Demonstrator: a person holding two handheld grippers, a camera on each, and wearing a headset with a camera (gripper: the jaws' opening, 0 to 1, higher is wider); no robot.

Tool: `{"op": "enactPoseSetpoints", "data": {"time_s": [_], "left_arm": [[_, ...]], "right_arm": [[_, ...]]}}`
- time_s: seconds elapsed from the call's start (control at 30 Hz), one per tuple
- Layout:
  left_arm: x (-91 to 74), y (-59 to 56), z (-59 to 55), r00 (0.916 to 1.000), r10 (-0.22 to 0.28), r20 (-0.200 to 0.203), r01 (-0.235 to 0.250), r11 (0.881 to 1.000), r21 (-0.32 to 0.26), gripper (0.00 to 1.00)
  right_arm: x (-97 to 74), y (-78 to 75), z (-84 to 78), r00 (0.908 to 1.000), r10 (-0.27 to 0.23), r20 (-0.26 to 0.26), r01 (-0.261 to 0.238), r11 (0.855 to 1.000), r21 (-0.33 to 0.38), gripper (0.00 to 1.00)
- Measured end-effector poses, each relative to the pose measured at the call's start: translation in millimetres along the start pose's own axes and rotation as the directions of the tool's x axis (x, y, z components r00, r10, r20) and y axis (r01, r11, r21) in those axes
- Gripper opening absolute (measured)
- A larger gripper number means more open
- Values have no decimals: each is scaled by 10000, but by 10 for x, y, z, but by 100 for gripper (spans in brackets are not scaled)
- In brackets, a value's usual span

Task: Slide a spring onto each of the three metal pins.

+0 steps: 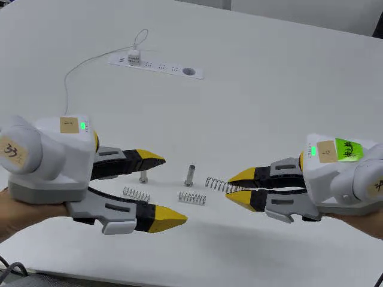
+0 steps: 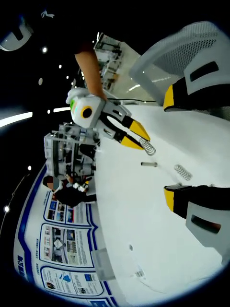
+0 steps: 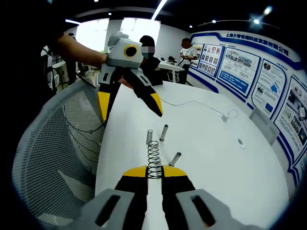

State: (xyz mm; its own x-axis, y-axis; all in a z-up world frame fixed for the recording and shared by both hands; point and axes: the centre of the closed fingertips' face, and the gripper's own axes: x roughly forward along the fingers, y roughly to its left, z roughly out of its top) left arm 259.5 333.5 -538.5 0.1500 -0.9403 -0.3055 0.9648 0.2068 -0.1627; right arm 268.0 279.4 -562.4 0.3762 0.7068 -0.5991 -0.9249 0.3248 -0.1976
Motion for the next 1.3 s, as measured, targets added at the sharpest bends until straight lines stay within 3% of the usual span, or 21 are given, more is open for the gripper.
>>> {"op": "enactPoseSetpoints", "data": {"time_s": [0.2,0.47,0.6,0.77,1.03,1.3], "left_arm": [[61,-6,-23,9999,-108,129,109,9999,-54,57],[121,-78,-80,9994,-339,-26,339,9994,-49,51],[149,-68,-72,9993,-380,-33,380,9992,118,47],[160,-55,-122,9986,-436,-296,444,9987,260,38],[168,-108,-126,9968,-717,-364,726,9971,238,23],[177,-155,-168,9940,-895,-631,919,9951,360,17]], "right_arm": [[31,87,50,9994,308,148,-307,9995,-95,11],[101,194,161,9973,698,229,-687,9966,-455,11],[156,259,146,9955,943,1,-940,9922,-818,11],[171,303,157,9937,1114,-89,-1117,9884,-1029,11],[191,341,172,9913,1317,-60,-1316,9854,-1080,11],[208,382,202,9894,1455,-1,-1446,9831,-1120,11]]}}
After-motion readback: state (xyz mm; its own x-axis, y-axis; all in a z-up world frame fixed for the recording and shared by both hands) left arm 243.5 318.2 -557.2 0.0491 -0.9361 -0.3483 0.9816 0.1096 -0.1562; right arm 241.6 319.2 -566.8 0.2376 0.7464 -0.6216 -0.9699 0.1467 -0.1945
